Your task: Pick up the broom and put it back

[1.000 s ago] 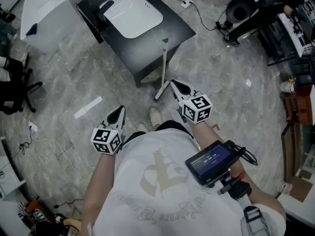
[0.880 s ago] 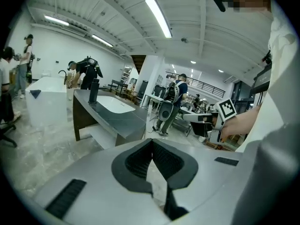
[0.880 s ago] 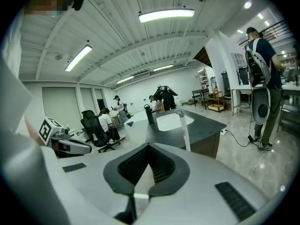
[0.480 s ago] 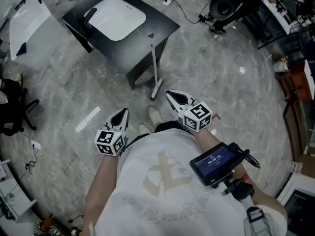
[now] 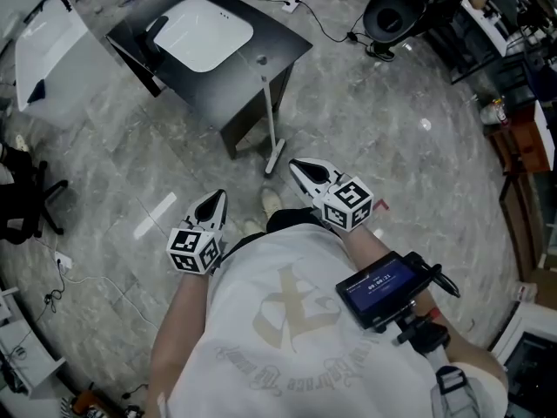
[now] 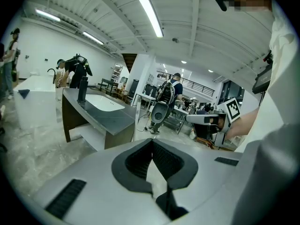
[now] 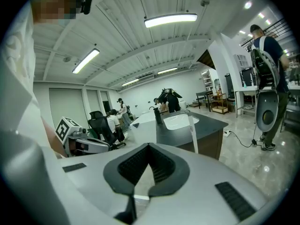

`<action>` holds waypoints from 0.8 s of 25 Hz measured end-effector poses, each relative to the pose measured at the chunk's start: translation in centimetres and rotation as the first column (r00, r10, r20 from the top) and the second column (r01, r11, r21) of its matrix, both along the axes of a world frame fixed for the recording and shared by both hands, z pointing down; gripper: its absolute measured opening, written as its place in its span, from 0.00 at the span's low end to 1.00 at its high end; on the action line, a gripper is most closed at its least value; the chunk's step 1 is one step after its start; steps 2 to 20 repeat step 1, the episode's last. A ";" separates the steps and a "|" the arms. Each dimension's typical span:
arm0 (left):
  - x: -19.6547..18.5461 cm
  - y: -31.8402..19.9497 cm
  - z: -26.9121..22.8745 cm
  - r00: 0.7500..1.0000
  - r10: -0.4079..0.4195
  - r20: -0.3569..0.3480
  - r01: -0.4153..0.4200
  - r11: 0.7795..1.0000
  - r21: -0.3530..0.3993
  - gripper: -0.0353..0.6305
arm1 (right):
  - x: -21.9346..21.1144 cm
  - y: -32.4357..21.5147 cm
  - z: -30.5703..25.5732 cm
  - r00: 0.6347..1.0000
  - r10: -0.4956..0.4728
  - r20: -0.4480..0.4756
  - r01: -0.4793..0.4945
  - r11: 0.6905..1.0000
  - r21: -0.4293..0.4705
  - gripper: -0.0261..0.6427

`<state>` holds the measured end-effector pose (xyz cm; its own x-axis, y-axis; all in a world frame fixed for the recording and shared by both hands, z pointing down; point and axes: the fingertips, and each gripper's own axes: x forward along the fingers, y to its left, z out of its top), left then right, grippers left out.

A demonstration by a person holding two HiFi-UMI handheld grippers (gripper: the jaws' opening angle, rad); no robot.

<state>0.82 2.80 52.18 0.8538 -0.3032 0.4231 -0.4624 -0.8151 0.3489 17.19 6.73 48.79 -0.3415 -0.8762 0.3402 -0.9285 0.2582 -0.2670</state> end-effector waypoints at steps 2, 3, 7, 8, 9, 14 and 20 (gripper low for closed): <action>0.1 0.1 -0.1 1.000 0.000 -0.001 0.000 1.000 0.002 0.07 | 0.0 0.0 -0.1 1.000 -0.002 0.001 0.002 1.000 0.003 0.06; 0.1 0.1 -0.1 1.000 0.000 -0.001 0.000 1.000 0.002 0.07 | 0.0 0.0 -0.1 1.000 -0.002 0.001 0.002 1.000 0.003 0.06; 0.1 0.1 -0.1 1.000 0.000 -0.001 0.000 1.000 0.002 0.07 | 0.0 0.0 -0.1 1.000 -0.002 0.001 0.002 1.000 0.003 0.06; 0.1 0.1 -0.1 1.000 0.000 -0.001 0.000 1.000 0.002 0.07 | 0.0 0.0 -0.1 1.000 -0.002 0.001 0.002 1.000 0.003 0.06; 0.1 0.1 -0.1 1.000 0.000 -0.001 0.000 1.000 0.002 0.07 | 0.0 0.0 -0.1 1.000 -0.002 0.001 0.002 1.000 0.003 0.06; 0.1 0.1 -0.1 1.000 0.000 -0.001 0.000 1.000 0.002 0.07 | 0.0 0.0 -0.1 1.000 -0.002 0.001 0.002 1.000 0.003 0.06; 0.1 0.1 -0.1 1.000 0.000 -0.001 0.000 1.000 0.002 0.07 | 0.0 0.0 -0.1 1.000 -0.002 0.001 0.002 1.000 0.003 0.06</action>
